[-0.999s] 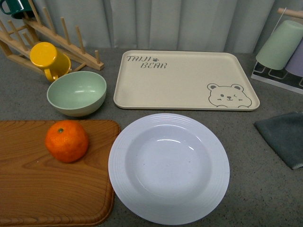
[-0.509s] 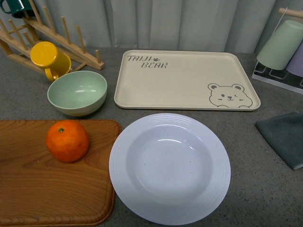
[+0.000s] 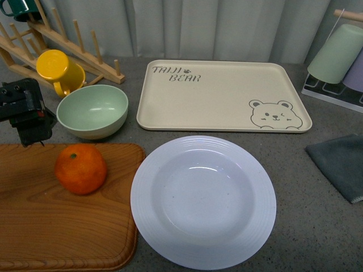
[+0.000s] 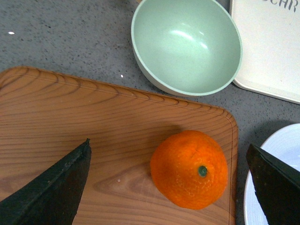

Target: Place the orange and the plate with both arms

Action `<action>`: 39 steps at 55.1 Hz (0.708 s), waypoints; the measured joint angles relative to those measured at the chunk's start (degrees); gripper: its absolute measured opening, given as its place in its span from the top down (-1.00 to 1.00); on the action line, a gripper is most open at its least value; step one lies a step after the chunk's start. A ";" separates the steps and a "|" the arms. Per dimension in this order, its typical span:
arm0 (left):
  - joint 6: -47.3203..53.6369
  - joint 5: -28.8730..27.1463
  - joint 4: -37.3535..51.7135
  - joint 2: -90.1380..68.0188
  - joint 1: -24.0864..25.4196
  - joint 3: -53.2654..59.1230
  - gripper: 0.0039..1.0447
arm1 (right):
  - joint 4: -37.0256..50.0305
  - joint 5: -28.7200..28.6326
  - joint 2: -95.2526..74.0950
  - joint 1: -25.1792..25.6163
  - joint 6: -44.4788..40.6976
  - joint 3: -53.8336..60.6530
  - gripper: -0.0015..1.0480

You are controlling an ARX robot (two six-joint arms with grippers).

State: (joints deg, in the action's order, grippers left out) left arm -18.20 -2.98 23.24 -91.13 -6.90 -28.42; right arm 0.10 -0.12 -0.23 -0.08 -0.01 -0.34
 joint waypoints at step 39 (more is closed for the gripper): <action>4.72 5.68 -4.20 -10.93 -3.37 -5.68 -0.88 | 0.00 0.00 0.00 0.00 0.02 0.00 -0.83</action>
State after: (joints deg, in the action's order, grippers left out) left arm -13.47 2.70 19.05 -102.06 -10.26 -34.11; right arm 0.10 -0.12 -0.23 -0.08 0.01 -0.34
